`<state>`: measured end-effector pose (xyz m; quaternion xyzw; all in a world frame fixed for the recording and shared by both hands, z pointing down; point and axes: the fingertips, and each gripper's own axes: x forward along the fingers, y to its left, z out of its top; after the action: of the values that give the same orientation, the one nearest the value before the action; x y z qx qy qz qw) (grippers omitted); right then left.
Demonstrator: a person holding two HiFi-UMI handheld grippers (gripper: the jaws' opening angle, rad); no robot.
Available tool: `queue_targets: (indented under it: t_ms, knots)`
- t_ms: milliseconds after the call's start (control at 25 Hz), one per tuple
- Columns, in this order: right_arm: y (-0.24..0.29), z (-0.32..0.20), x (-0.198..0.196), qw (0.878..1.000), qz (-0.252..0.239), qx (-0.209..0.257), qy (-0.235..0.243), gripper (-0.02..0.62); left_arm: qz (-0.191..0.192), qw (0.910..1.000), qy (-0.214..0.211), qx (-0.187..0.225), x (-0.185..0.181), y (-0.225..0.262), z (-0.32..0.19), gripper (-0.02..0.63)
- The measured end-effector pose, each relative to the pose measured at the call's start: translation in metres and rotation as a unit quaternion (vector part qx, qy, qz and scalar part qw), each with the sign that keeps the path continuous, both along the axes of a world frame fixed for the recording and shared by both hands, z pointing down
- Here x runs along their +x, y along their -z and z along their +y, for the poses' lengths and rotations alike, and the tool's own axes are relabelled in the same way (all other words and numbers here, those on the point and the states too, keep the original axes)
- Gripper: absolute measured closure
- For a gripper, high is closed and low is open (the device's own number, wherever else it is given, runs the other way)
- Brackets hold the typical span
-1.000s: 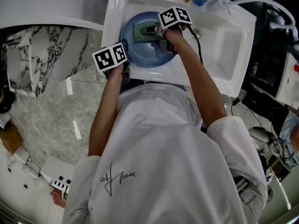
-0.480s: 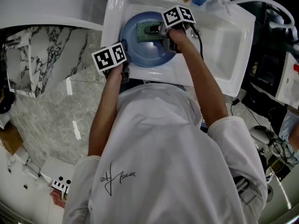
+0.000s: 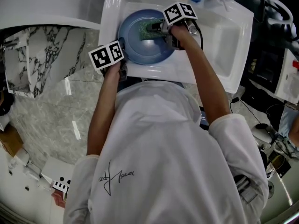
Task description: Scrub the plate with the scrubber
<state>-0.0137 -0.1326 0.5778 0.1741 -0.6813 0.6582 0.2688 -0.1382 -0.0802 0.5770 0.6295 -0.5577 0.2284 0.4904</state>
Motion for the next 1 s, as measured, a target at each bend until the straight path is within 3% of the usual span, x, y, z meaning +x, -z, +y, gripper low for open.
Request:
queue_targets:
  t_ms: [520, 1000]
  knots:
    - [0.001, 0.001, 0.025, 0.998, 0.040, 0.021, 0.033, 0.528, -0.001, 1.0000, 0.001, 0.002, -0.001, 0.000, 0.000, 0.529]
    - [0.001, -0.001, 0.047, 0.997, 0.061, 0.025, 0.033, 0.528, -0.003, 1.0000, 0.000, 0.004, -0.001, 0.001, 0.000, 0.529]
